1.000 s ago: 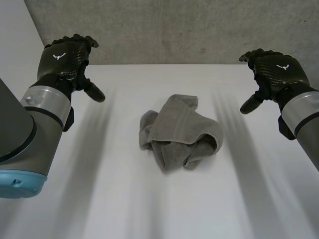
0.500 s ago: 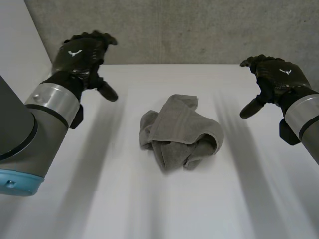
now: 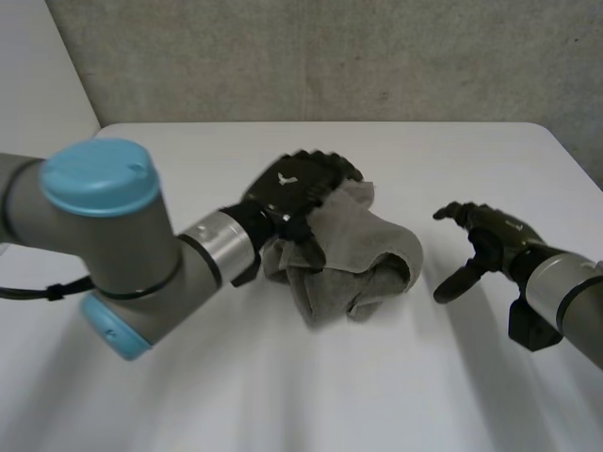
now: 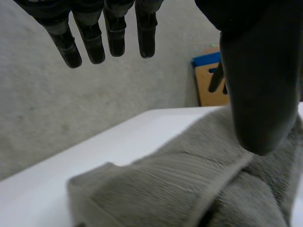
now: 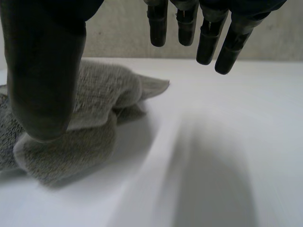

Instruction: Fold the towel.

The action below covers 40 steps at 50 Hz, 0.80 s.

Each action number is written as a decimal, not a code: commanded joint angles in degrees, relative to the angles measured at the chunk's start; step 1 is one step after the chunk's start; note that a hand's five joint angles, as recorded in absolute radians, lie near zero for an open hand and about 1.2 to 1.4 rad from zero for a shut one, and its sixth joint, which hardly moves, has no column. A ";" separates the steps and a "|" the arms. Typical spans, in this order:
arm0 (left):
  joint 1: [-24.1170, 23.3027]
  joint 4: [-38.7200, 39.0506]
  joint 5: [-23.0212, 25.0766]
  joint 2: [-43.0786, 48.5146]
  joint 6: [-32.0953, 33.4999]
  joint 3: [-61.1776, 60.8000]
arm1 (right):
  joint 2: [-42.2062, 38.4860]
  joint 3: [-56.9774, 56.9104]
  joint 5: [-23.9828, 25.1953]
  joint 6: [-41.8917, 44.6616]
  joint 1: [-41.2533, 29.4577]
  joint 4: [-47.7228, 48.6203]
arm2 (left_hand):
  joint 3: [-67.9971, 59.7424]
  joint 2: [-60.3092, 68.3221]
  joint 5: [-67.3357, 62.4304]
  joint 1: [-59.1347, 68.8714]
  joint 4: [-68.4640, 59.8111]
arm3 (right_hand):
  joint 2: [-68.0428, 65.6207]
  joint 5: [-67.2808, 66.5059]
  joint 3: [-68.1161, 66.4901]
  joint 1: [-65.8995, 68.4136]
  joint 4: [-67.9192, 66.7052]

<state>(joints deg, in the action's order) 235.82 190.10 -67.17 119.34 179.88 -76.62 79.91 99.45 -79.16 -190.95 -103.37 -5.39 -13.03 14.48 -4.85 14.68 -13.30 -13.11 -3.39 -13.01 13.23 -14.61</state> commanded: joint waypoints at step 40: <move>-4.41 -1.31 -13.52 9.78 10.31 4.73 | -24.54 -10.33 -1.08 -17.87 -14.31 11.89 | 3.03 32.91 -32.54 32.71 3.30 | -0.17 0.11 3.01 0.05 4.61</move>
<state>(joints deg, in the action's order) 231.47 188.97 -81.01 129.08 189.47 -70.78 55.03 89.18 -79.87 -208.93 -117.72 6.28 -13.02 47.75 -37.91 47.89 -13.30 -13.20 -3.44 -13.01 13.49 -14.61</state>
